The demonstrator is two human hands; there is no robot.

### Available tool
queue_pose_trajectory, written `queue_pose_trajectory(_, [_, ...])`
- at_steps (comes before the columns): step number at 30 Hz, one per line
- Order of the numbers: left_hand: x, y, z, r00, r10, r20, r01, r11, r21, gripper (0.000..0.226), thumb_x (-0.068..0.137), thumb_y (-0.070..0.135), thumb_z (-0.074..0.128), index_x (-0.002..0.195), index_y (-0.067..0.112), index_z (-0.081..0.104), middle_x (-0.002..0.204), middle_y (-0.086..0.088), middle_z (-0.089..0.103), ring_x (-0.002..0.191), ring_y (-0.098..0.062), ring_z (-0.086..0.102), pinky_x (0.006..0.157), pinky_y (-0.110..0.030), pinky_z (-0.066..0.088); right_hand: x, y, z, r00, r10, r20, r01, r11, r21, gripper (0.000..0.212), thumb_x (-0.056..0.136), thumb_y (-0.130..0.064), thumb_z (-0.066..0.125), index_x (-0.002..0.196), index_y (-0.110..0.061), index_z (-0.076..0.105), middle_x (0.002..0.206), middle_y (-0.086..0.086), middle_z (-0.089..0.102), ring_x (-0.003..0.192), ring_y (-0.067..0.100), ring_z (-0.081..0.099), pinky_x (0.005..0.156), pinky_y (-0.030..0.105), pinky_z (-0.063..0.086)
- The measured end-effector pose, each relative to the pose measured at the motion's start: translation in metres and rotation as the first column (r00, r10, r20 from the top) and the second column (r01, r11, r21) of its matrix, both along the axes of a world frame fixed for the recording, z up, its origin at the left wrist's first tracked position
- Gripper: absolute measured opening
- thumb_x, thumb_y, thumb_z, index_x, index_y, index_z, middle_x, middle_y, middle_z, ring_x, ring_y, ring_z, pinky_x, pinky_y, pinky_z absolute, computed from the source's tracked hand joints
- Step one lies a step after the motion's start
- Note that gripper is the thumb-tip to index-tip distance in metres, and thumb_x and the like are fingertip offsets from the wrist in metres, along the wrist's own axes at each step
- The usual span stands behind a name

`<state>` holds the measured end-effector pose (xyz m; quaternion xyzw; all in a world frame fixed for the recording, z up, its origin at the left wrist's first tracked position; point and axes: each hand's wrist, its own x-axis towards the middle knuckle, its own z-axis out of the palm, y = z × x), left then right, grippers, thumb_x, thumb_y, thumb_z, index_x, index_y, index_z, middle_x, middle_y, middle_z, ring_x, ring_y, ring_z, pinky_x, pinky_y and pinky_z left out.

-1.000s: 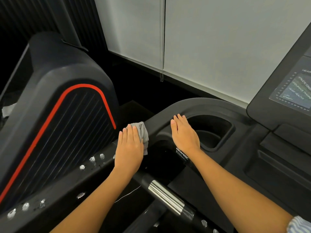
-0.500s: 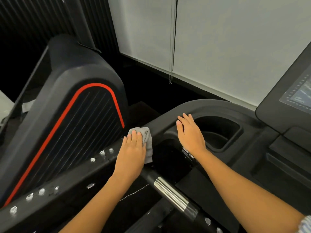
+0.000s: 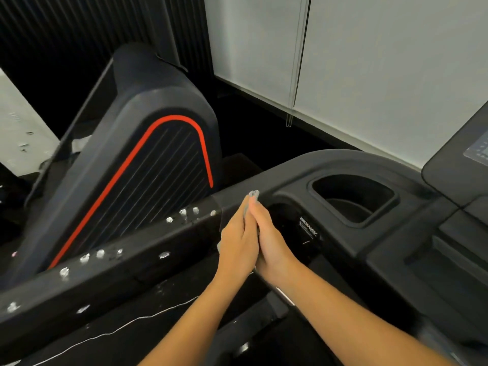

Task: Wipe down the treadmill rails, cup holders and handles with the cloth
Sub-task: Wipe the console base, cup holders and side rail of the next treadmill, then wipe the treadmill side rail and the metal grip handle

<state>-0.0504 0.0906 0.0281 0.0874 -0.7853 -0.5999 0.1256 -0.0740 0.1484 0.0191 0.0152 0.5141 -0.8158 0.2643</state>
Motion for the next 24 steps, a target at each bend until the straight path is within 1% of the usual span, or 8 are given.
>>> queue_pose_trajectory(4, [0.006,0.003,0.0,0.997,-0.042,-0.067,0.046,0.997,0.058,0.038,0.1,0.027,0.033,0.136,0.03,0.043,0.138,0.016,0.046,0.125,0.011,0.037,0.106,-0.014,0.031,0.011,0.007,0.012,0.99,0.0,0.142,0.019,0.991,-0.134,0.045,0.096,-0.048,0.037,0.127,-0.02,0.055,0.128,0.005,0.06,0.117,0.015,0.056,0.092,0.029,0.049])
queue_pose_trajectory(6, [0.009,0.001,-0.003,0.992,-0.093,-0.081,0.088,0.994,-0.066,0.039,0.099,0.03,0.034,0.138,0.034,0.037,0.14,0.022,0.04,0.128,0.012,0.032,0.108,-0.016,0.029,0.012,0.013,0.011,0.983,-0.001,0.183,0.034,0.983,-0.178,0.047,0.096,-0.047,0.037,0.128,-0.019,0.055,0.126,0.008,0.061,0.119,0.018,0.056,0.095,0.031,0.046])
queue_pose_trajectory(9, [0.013,-0.012,-0.009,0.972,-0.233,0.021,0.226,0.914,-0.338,0.045,0.096,0.046,0.027,0.141,0.039,0.024,0.152,0.018,0.014,0.14,0.002,0.001,0.116,-0.024,0.004,0.009,0.017,0.007,0.983,0.042,0.181,-0.007,0.982,-0.189,0.049,0.087,-0.05,0.05,0.127,-0.023,0.055,0.119,0.006,0.066,0.113,0.019,0.061,0.095,0.036,0.047])
queue_pose_trajectory(12, [0.023,-0.036,-0.014,0.96,-0.277,0.025,0.244,0.794,-0.558,0.06,0.089,0.059,0.013,0.14,0.034,0.031,0.151,0.016,0.001,0.139,0.001,-0.013,0.111,-0.016,-0.012,-0.001,0.014,0.003,0.998,-0.032,0.045,0.031,0.999,0.026,0.035,0.094,-0.031,0.05,0.128,-0.025,0.051,0.118,0.007,0.064,0.106,0.019,0.064,0.089,0.037,0.052])
queue_pose_trajectory(17, [0.039,-0.112,-0.024,0.995,-0.006,-0.099,-0.069,0.67,-0.739,0.047,0.091,0.039,0.036,0.126,0.014,0.056,0.139,-0.003,0.047,0.133,-0.02,0.038,0.111,-0.033,0.023,-0.029,0.004,-0.005,0.874,-0.111,-0.473,0.35,0.818,0.456,0.038,0.096,-0.019,0.049,0.132,-0.024,0.04,0.133,0.004,0.049,0.114,0.011,0.051,0.101,0.027,0.04])
queue_pose_trajectory(20, [0.041,-0.161,-0.027,0.988,0.124,-0.09,-0.144,0.562,-0.814,0.04,0.089,0.03,0.049,0.121,0.01,0.059,0.129,-0.009,0.057,0.123,-0.027,0.049,0.103,-0.036,0.031,-0.042,-0.004,-0.01,0.774,-0.03,-0.632,0.452,0.726,0.519,0.036,0.095,-0.018,0.05,0.129,-0.016,0.039,0.12,0.006,0.054,0.106,0.013,0.054,0.082,0.008,0.042])
queue_pose_trajectory(22, [0.039,-0.181,-0.028,0.986,0.166,-0.035,-0.114,0.492,-0.863,0.05,0.088,0.042,0.045,0.123,0.01,0.058,0.128,-0.009,0.057,0.122,-0.028,0.05,0.102,-0.04,0.035,-0.051,-0.015,-0.017,0.713,0.073,-0.697,0.496,0.651,0.575,0.03,0.095,-0.018,0.05,0.124,-0.011,0.046,0.115,0.009,0.056,0.107,0.019,0.054,0.089,0.017,0.044])
queue_pose_trajectory(24, [0.035,-0.194,-0.03,0.985,0.165,0.05,-0.028,0.439,-0.898,0.067,0.085,0.059,0.035,0.126,0.01,0.055,0.127,-0.007,0.058,0.121,-0.026,0.051,0.1,-0.042,0.037,-0.057,-0.03,-0.029,0.694,0.204,-0.691,0.494,0.563,0.663,0.034,0.096,-0.019,0.047,0.128,-0.008,0.046,0.129,0.014,0.05,0.128,0.031,0.04,0.106,0.039,0.036])
